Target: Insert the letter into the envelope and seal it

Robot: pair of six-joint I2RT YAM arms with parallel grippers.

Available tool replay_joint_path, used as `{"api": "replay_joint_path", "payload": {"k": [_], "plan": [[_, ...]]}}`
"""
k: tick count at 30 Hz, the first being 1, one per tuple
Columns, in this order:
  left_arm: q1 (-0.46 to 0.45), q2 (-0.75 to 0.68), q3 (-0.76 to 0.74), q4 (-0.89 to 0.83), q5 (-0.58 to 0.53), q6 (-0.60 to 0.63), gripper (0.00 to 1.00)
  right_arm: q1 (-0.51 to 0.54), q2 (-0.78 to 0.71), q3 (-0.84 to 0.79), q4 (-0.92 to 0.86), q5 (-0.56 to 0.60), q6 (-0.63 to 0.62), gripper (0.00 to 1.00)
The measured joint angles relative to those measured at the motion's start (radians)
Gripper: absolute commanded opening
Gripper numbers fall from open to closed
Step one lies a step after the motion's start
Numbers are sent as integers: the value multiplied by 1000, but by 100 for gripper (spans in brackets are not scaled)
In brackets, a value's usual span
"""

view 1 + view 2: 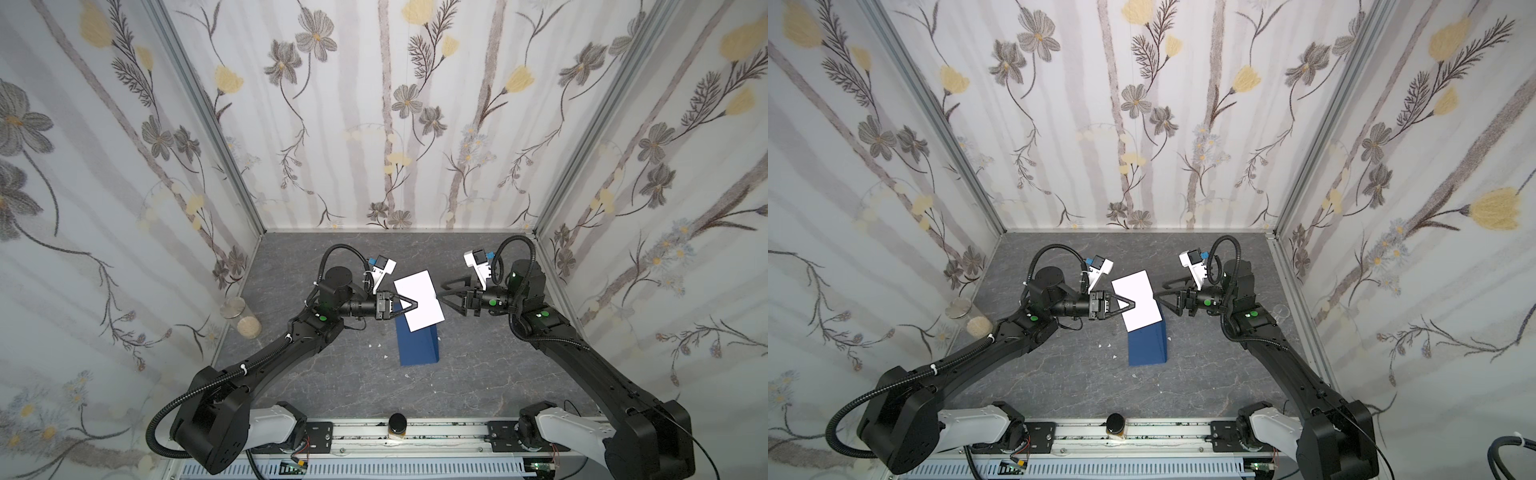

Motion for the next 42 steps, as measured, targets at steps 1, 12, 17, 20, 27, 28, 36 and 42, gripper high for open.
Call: {"api": "replay_joint_path", "payload": {"k": [1, 12, 17, 20, 27, 28, 36, 42], "plan": [[0, 0, 2, -1, 6, -1, 0, 5, 4, -1, 6, -9, 5, 77], [-2, 7, 18, -6, 37, -7, 0, 78, 54, 6, 61, -86, 41, 71], [-4, 11, 20, -6, 44, -8, 0, 87, 71, 12, 102, -122, 71, 33], [-4, 12, 20, -7, 44, -7, 0, 88, 77, 18, 122, -140, 94, 14], [-3, 15, 20, -9, 41, -5, 0, 88, 80, 20, 150, -159, 111, 0], [-2, 15, 20, -9, 40, -5, 2, 88, 80, 20, 150, -158, 112, 0], [35, 9, -10, -9, -51, -6, 54, 87, 97, 38, 79, -22, 104, 0], [119, -31, -112, -16, -198, -30, 57, 82, 152, 62, -74, 200, 81, 0]]}}
